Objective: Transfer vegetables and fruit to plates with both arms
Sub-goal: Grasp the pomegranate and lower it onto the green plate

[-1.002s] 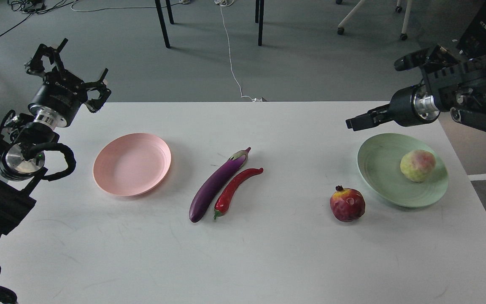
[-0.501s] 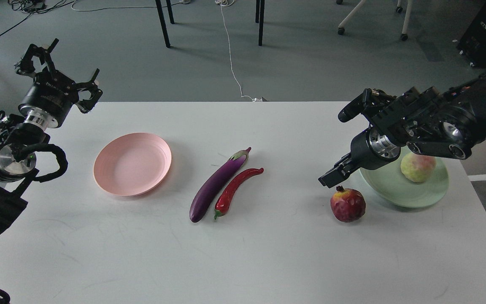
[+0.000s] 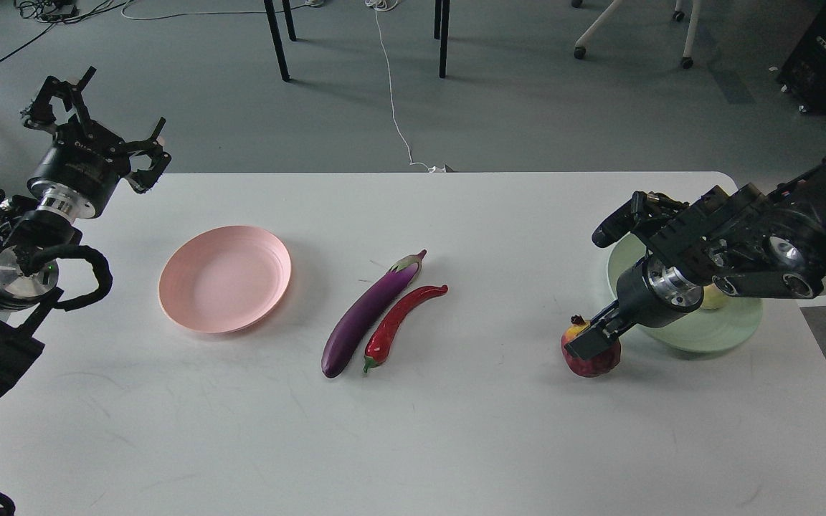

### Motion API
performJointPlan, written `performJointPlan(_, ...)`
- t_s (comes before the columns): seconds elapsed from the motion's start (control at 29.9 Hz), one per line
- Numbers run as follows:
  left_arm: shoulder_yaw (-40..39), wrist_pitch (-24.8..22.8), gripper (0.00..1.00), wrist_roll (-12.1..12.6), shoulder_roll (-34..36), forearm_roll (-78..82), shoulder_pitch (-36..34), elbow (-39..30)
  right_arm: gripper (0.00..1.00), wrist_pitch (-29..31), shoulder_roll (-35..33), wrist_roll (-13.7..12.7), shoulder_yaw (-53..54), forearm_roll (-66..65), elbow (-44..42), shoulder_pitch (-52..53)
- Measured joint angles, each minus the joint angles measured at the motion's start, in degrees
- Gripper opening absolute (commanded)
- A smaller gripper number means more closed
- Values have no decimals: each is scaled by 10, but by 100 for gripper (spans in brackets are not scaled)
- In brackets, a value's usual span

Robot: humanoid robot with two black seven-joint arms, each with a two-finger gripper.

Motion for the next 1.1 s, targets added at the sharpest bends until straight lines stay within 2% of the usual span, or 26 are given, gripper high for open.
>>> performJointPlan(0.1,1,0,98,0,1,0,0,0,62,-4,-1,0,-6,-5,2,-7)
performJointPlan(0.2,1,0,98,-1,1,0,0,0,57,-7,-1,0,-8,-7,2,-8)
performJointPlan(0.3,1,0,98,-1,1,0,0,0,56,-8,0,0,-6,-7,3,0)
performJointPlan(0.4,1,1,98,0,0,0,0,0,56,-9,-10,0,5,-1,3,29)
performJointPlan(0.63,2,1,98,0,0,0,0,0,58,-10,-83,0,27,-8,-21,61)
performJointPlan(0.8,3,1,98,1,-4,1,0,0,59,-8,-108,0,22,-15,-59,34)
performJointPlan(1.0,4,1,98,2,-4,1,-2,-1,66,-8,-122,0,18,-35,-125,-29)
performJointPlan(1.1,4,1,98,2,-2,2,-2,-1,72,-8,-124,0,20,-36,-145,-53)
